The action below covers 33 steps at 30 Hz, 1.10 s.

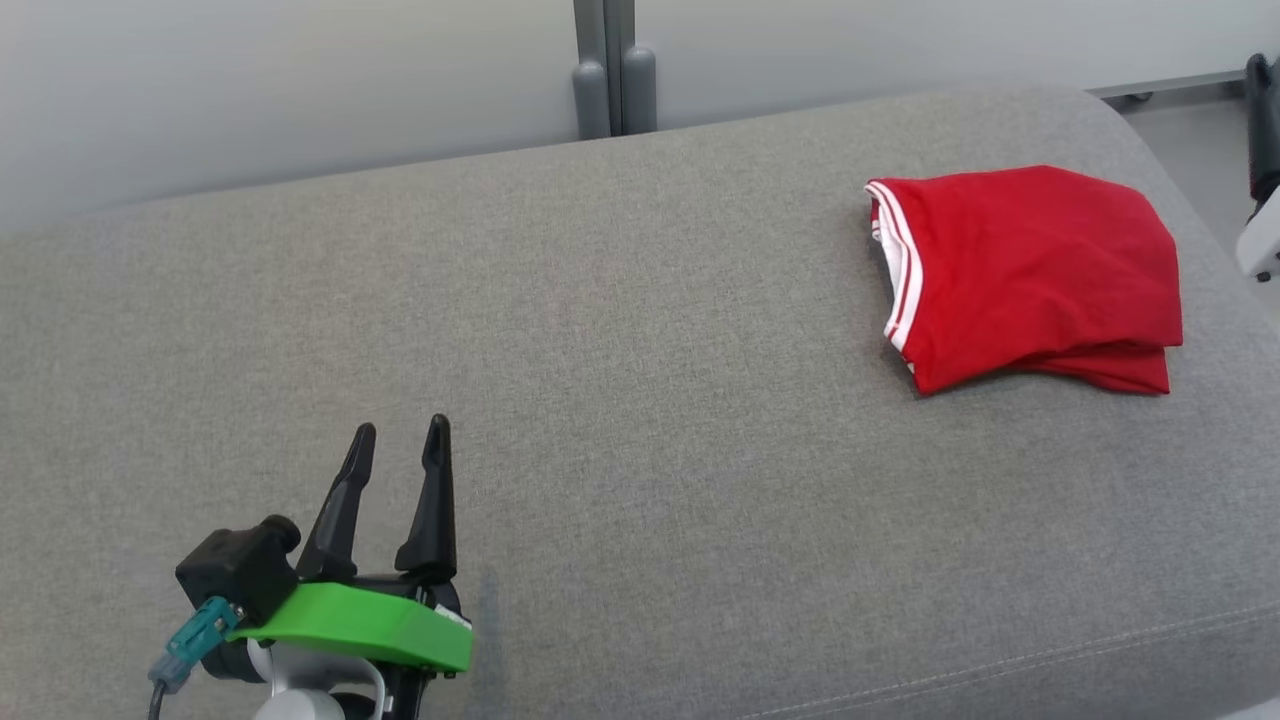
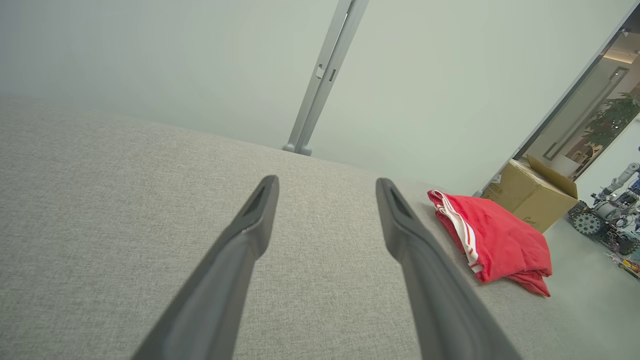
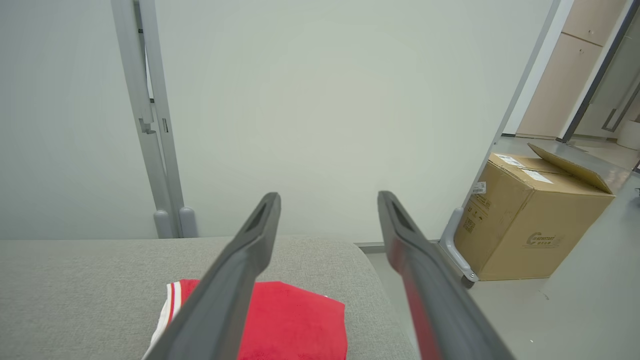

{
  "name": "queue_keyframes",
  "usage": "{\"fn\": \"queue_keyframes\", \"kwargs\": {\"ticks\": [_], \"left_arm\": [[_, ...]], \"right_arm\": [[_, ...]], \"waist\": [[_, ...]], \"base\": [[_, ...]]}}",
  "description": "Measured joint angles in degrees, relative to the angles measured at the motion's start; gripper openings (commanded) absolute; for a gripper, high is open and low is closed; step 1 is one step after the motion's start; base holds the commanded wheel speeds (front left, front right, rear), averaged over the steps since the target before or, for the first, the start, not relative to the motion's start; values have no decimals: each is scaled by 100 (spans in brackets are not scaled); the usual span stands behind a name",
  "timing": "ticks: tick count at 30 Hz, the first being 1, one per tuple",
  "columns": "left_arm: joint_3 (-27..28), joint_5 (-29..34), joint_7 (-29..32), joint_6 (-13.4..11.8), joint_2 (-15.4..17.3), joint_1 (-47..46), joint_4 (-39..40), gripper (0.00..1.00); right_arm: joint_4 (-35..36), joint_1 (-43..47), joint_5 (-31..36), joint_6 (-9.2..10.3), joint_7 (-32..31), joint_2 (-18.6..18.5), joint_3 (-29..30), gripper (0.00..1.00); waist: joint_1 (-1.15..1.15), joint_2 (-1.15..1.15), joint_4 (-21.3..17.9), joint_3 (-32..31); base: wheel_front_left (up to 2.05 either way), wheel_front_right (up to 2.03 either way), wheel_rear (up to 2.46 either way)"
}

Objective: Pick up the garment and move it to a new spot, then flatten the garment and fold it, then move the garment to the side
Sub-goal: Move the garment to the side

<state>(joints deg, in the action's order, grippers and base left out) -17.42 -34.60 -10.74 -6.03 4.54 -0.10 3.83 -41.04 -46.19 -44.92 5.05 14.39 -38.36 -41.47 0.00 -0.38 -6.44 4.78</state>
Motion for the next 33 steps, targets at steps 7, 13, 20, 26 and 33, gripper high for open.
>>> {"fn": "queue_keyframes", "kwargs": {"ticks": [7,13,20,26,33], "left_arm": [[119,131,-67,-10,1,46,-176,100],[268,331,-137,-62,5,157,-201,100],[545,382,-194,-64,2,389,-250,100],[723,467,-249,-85,-2,566,-275,100],[803,524,-253,-105,-10,729,-292,100]], "right_arm": [[463,628,-112,2,3,253,92,100],[1206,1005,13,90,3,472,352,100],[2146,1841,338,205,3,1059,712,100],[2609,2648,527,213,3,1585,854,100],[2750,3526,894,214,3,2017,1356,100]], "waist": [[0,0,-7,-481],[0,0,147,-672],[0,0,373,-721],[0,0,471,-719],[0,0,477,-714]], "base": [[0,0,0],[0,0,0],[0,0,0],[0,0,0],[0,0,0]]}}
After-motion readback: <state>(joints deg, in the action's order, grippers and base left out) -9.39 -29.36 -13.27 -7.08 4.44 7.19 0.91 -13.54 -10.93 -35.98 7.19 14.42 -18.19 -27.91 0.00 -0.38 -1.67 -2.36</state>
